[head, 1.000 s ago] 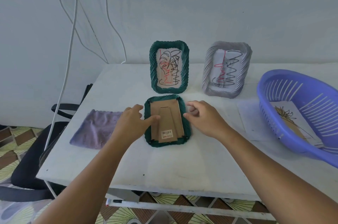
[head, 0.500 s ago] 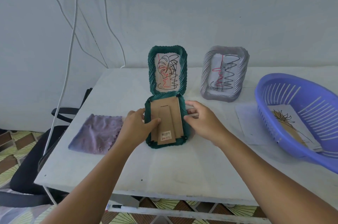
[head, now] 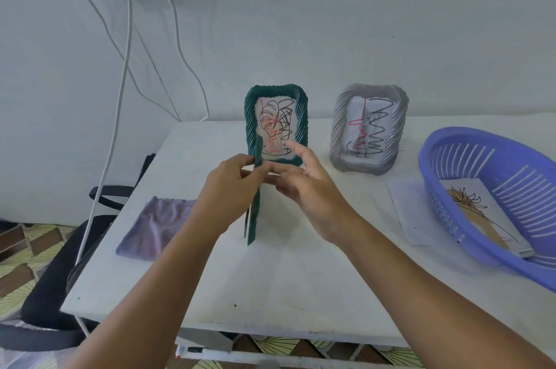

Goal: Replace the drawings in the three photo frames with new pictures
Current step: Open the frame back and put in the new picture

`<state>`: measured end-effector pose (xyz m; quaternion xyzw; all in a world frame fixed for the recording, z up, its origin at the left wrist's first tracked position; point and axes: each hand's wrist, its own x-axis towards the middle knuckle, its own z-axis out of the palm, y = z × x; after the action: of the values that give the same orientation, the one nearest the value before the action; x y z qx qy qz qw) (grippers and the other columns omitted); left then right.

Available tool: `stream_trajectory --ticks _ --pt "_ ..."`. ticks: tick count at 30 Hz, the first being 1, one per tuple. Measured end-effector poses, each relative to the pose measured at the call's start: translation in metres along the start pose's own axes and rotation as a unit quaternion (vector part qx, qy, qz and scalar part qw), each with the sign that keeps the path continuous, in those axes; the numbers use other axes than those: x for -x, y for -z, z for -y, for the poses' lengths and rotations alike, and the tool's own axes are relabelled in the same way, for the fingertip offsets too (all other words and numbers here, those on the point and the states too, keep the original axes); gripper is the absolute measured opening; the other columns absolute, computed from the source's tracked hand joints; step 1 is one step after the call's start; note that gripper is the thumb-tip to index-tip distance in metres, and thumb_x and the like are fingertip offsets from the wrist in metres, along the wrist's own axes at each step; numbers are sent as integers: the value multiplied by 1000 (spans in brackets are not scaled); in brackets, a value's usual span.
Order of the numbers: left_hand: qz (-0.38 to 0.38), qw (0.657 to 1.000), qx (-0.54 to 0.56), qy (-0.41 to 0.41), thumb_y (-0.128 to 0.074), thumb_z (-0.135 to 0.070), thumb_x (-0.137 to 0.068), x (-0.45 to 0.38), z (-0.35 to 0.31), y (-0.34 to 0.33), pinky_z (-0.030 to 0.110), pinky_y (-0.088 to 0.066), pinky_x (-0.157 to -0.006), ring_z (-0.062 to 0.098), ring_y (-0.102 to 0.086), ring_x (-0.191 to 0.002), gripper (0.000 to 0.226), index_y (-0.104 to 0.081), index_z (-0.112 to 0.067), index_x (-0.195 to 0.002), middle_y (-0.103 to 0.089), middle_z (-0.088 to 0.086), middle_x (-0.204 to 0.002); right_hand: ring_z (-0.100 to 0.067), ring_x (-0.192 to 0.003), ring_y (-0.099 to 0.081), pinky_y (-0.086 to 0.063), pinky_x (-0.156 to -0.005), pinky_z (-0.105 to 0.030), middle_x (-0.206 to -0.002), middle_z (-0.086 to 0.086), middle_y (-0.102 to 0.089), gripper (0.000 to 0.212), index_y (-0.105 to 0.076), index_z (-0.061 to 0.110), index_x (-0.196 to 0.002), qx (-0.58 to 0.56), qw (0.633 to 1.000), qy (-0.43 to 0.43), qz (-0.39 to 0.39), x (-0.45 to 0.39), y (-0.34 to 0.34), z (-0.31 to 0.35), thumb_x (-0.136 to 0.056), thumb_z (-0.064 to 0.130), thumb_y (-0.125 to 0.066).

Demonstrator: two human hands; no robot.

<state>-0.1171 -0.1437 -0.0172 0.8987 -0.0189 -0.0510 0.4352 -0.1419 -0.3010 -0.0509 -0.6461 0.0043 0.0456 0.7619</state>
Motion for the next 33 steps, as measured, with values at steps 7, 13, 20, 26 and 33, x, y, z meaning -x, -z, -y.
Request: stream_trajectory --ticks 7,13,20,26,33 --pt "-49 985 155 59 -48 -22 -106 0 15 14 42 -63 -66 27 -75 -84 21 -65 -20 -119 -77 4 -98 -13 -140 -42 -38 -110 -36 -150 10 -46 46 -42 44 -147 127 991 -25 -43 -5 6 -18 -106 26 -49" --pt "3 874 470 123 -45 -10 -107 8 35 -2 38 -64 -68 28 -75 -85 22 -65 -5 -115 -76 17 -106 -5 -112 -68 -54 -93 -32 -126 16 -70 57 -35 47 -151 -67 994 -85 -29 -11 16 -31 -106 15 -51" --pt "46 934 341 100 -54 -17 -105 -4 57 -11 32 -60 -74 13 -75 -93 53 -38 -30 -154 -78 -3 -104 -9 -110 -70 -59 -85 -27 -130 6 -68 67 -30 43 -156 3 994 -88 -61 -10 28 -39 -104 7 -51" --pt "92 982 157 57 -57 -30 -103 -17 75 -15 26 -58 -84 11 -72 -102 62 -29 -39 -157 -77 -6 -105 -11 -132 -51 -45 -112 -39 -157 15 -40 68 -3 51 -158 241 968 -62 30 -3 38 -38 -108 27 -42" --pt "82 990 -114 11 -49 -45 -103 -20 84 -20 28 -45 -81 12 -59 -94 61 -26 -35 -159 -61 0 -111 -29 -121 -47 -31 -107 -51 -134 -3 -57 66 8 29 -162 618 785 -33 30 -11 42 -48 -107 46 -24"
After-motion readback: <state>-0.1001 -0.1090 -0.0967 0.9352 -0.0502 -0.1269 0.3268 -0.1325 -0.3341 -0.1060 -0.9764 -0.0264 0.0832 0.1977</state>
